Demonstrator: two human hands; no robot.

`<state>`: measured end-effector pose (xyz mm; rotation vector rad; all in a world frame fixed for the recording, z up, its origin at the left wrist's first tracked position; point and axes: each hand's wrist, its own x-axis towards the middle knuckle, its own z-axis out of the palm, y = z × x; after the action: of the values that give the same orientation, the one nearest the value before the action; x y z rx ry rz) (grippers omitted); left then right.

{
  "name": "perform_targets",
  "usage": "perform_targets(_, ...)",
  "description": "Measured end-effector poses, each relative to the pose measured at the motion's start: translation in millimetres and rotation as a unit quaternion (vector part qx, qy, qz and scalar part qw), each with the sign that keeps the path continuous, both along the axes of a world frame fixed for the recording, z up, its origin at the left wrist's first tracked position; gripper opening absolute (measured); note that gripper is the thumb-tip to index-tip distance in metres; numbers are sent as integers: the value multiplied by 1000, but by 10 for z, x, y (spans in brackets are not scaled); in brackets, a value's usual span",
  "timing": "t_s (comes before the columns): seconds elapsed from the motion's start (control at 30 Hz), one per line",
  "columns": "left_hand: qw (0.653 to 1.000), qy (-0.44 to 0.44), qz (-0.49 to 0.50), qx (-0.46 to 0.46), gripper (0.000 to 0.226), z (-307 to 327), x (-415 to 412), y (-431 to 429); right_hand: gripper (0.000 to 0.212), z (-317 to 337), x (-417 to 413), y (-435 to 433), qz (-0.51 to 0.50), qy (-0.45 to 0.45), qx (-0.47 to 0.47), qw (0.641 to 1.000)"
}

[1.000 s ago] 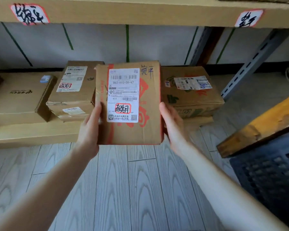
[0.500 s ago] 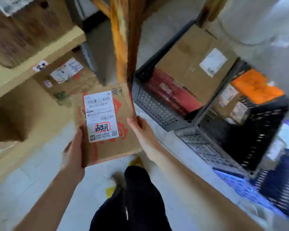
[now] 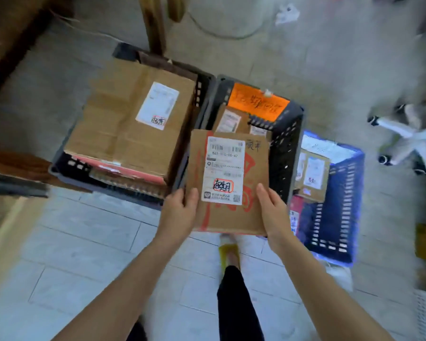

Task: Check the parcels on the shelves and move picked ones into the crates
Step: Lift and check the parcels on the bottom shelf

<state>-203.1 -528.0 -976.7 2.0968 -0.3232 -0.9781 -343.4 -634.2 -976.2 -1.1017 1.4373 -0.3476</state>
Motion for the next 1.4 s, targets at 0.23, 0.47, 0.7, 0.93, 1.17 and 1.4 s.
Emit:
perform_targets(0.23, 983, -26, -64, 170, 33, -1323, -214, -1134, 36, -1483, -183, -913, 30, 88, 85, 992)
perform_targets(0.47, 967, 32, -68, 245, 41, -2529, -125, -1255, 31, -2883, 59, -917, 24, 117, 184, 976)
perform_targets(0.7, 974, 29, -38, 223, 41, -2595, -56, -1161, 30, -3095, 383, -858, 48, 162, 183, 969)
perform_targets(0.93, 983, 99, 54, 142, 43, -1458, 9, -642, 17, -1991, 576, -819, 18, 161, 97, 982)
perform_targets(1.17, 975, 106, 191, 20, 13, -293, 451, 820, 23, -741, 1184, 603, 77, 112, 18, 991)
perform_targets(1.4, 961, 49, 271, 40, 23, 129, 795, 3615, 30, -202, 1728, 3146, 188, 88, 5, 978)
